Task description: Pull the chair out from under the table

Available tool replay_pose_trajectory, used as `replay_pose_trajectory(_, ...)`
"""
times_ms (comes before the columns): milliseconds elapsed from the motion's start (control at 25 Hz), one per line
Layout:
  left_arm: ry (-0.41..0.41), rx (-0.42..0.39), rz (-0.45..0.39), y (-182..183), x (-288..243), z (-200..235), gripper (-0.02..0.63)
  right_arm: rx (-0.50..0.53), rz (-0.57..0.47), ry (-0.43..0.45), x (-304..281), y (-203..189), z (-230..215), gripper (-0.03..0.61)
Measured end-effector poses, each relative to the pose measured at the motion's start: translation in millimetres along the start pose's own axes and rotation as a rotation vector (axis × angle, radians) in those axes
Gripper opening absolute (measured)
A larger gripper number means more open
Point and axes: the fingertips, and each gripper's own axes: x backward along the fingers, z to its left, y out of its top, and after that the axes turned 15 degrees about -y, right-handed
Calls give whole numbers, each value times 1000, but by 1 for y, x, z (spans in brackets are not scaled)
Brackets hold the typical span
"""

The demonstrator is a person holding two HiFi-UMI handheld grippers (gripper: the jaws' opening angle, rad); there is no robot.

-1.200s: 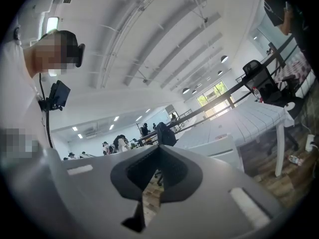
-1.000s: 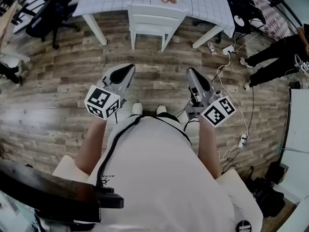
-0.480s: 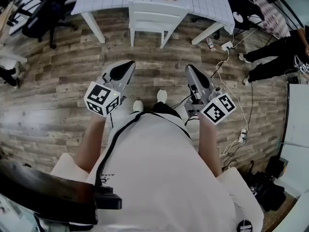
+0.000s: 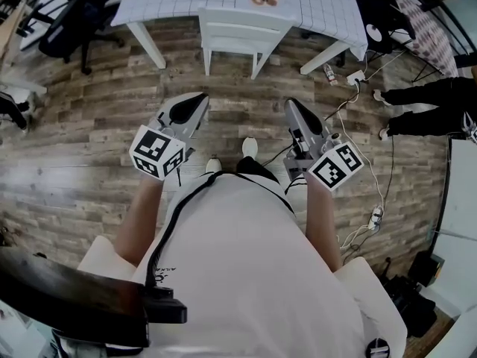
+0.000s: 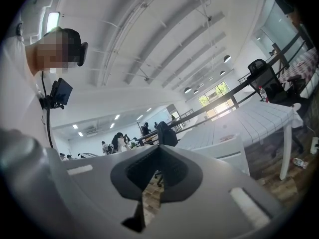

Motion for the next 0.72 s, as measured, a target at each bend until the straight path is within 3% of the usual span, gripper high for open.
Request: replay_pose_trajectory(720, 131, 3, 25, 39, -148, 39, 8, -48, 51, 113, -56, 72, -159, 6)
